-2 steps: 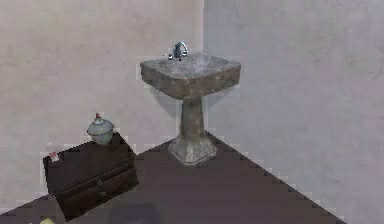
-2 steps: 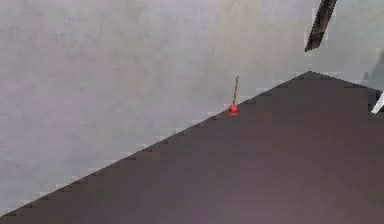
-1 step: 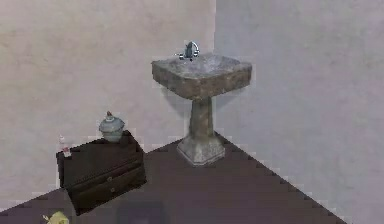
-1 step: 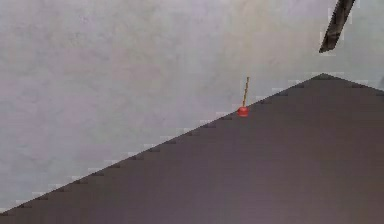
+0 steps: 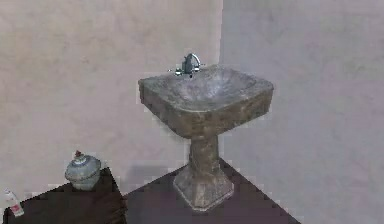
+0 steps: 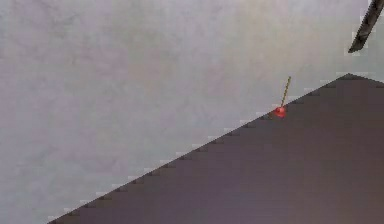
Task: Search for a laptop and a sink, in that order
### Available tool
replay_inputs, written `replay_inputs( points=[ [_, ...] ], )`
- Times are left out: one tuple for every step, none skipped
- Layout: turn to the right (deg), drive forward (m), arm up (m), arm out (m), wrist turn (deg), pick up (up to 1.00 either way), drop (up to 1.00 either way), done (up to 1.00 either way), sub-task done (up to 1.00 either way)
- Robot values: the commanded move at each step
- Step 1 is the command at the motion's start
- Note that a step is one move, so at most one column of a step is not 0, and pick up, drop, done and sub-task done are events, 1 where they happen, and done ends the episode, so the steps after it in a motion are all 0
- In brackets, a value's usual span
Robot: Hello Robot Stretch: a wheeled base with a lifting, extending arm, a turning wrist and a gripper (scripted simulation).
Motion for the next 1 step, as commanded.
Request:
replay_inputs(
  points=[
    [0.0, 0.0, 0.0, 0.0, 0.0, 0.0, 0.0, 1.0, 0.0]
  ],
)
